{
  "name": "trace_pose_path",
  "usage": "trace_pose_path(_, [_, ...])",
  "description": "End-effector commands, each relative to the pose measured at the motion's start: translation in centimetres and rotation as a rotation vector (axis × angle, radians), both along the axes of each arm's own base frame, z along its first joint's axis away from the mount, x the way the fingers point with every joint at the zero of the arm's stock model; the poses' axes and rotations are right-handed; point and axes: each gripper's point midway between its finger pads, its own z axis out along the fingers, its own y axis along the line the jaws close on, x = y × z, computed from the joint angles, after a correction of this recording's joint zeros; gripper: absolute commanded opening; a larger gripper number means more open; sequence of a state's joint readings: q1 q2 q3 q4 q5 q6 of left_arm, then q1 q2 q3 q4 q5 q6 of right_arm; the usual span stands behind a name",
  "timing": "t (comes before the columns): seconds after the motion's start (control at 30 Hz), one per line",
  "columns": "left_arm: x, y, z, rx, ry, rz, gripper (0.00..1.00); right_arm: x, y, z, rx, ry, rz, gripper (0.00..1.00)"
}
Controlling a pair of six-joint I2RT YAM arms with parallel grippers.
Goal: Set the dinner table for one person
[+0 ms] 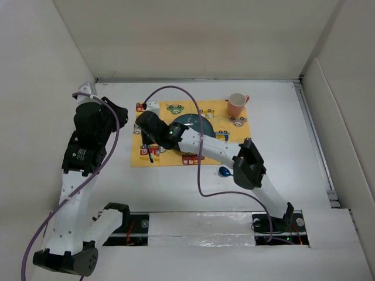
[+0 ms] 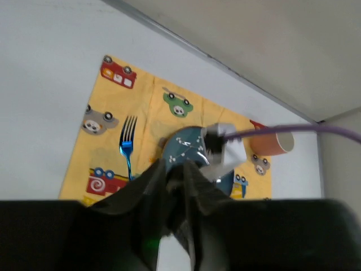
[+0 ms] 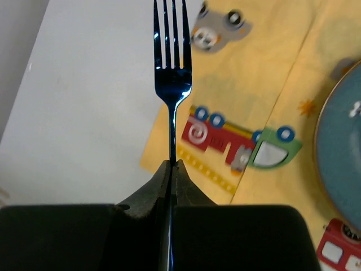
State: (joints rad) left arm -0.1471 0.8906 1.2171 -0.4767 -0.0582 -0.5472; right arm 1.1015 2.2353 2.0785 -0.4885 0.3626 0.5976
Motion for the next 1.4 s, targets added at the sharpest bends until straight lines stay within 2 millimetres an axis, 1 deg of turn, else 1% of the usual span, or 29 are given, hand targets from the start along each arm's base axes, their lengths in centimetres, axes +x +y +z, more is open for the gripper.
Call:
trace_pose_path(0.0, [-0.7,-0.9,-1.3,-0.019,0.016,-0.019,0.1,3.9,-0.8,-1.9,0.038,0.065,-0.181,0.0])
trace_pose_path(0.03, [-1.0,-1.0,-2.0,-0.005,0.035,-0.014,0.03,4.7,-0.9,-1.9,0.048,0.069,-0.206,0.0])
trace_pose_path(0.07, [-1.2,-1.1,-2.6,-0.003,0.049,-0.01,0.0,6.1,-0.8,-0.8,0.092,0.068,-0.242,0.0])
trace_pose_path(0.1, [-1.3,-1.4,-3.4,0.003,0.068,-0.014,0.0,7.1,-0.9,-1.6,0.1,0.087,-0.282,0.0])
trace_pose_path(0.13, [-1.4,-1.3,-3.4,0.0,0.07,-0.011,0.0,7.3,-0.9,-2.8,0.08,0.088,-0.291,0.0])
trace_pose_path(0.17, [-1.5,-1.6,-3.8,-0.001,0.078,-0.019,0.0,7.9,-1.0,-2.6,0.108,0.099,-0.32,0.0])
trace_pose_path(0.2, [-1.5,-1.6,-4.0,-0.004,0.085,-0.017,0.0,8.0,-0.8,-3.4,0.111,0.108,-0.324,0.0])
trace_pose_path(0.23, [-1.5,-1.6,-4.1,-0.004,0.086,-0.017,0.0,8.5,-0.8,-3.6,0.125,0.112,-0.333,0.0])
trace_pose_path(0.27, [-1.6,-1.8,-4.3,-0.001,0.089,-0.024,0.0,8.8,-0.4,-3.5,0.15,0.107,-0.337,0.0])
trace_pose_path(0.3, [-1.6,-1.8,-4.4,0.004,0.093,-0.02,0.0,9.6,-0.8,-3.5,0.158,0.106,-0.349,0.0])
trace_pose_path(0.33, [-1.6,-1.9,-4.4,0.01,0.092,-0.026,0.0,9.6,-0.4,-4.4,0.157,0.119,-0.339,0.0])
trace_pose_path(0.37, [-1.6,-2.0,-4.5,0.011,0.093,-0.028,0.0,10.2,-0.7,-4.7,0.158,0.124,-0.353,0.0])
trace_pose_path(0.4, [-1.6,-2.0,-4.5,0.013,0.092,-0.031,0.0,10.9,-0.9,-4.5,0.169,0.122,-0.363,0.0])
trace_pose_path(0.43, [-1.5,-2.2,-4.4,0.01,0.091,-0.038,0.0,10.9,-0.7,-5.6,0.156,0.134,-0.357,0.0])
trace_pose_path(0.47, [-1.5,-2.2,-4.6,0.01,0.094,-0.041,0.0,10.8,-0.5,-6.0,0.151,0.137,-0.346,0.0])
trace_pose_path(0.5, [-1.4,-2.4,-4.6,0.006,0.091,-0.049,0.0,11.3,-0.8,-6.7,0.141,0.146,-0.343,0.0])
trace_pose_path(0.57, [-1.4,-2.4,-4.7,0.004,0.093,-0.05,0.0,11.2,-0.6,-7.6,0.131,0.153,-0.329,0.0])
trace_pose_path(0.6, [-1.3,-2.5,-4.8,0.004,0.093,-0.052,0.0,11.5,-0.9,-8.2,0.125,0.162,-0.336,0.0])
trace_pose_path(0.73, [-1.3,-2.5,-4.8,0.005,0.088,-0.051,0.0,11.2,-1.4,-9.9,0.088,0.181,-0.342,0.0])
trace_pose_path(0.77, [-1.2,-2.5,-4.9,0.007,0.086,-0.053,0.01,11.2,-1.4,-9.8,0.09,0.18,-0.34,0.0])
trace_pose_path(0.87, [-1.0,-2.6,-4.8,0.007,0.084,-0.055,0.05,11.1,-1.3,-10.0,0.09,0.184,-0.33,0.06])
trace_pose_path(0.9, [-1.0,-2.6,-4.8,0.005,0.084,-0.055,0.07,11.5,-1.6,-10.2,0.088,0.186,-0.338,0.12])
trace_pose_path(1.0, [-0.9,-2.6,-4.6,0.004,0.075,-0.053,0.12,11.2,-1.3,-10.7,0.09,0.202,-0.319,0.19])
trace_pose_path(1.17, [-0.8,-2.5,-4.1,0.002,0.064,-0.046,0.13,10.8,-1.3,-11.5,0.075,0.221,-0.304,0.2])
trace_pose_path(1.2, [-0.7,-2.5,-4.1,0.002,0.064,-0.046,0.13,10.7,-1.3,-11.7,0.074,0.226,-0.301,0.22])
trace_pose_path(1.27, [-0.7,-2.5,-4.1,0.002,0.064,-0.046,0.13,10.8,-1.0,-10.5,0.099,0.218,-0.29,0.24])
trace_pose_path(1.3, [-0.8,-2.5,-4.0,0.002,0.062,-0.048,0.13,11.2,-1.1,-9.7,0.119,0.214,-0.29,0.27])
trace_pose_path(1.33, [-0.8,-2.6,-4.0,0.002,0.061,-0.053,0.13,11.1,-0.4,-8.6,0.155,0.209,-0.255,0.28])
trace_pose_path(1.37, [-0.8,-2.6,-3.7,0.004,0.055,-0.056,0.13,11.1,0.1,-5.6,0.206,0.185,-0.226,0.3])
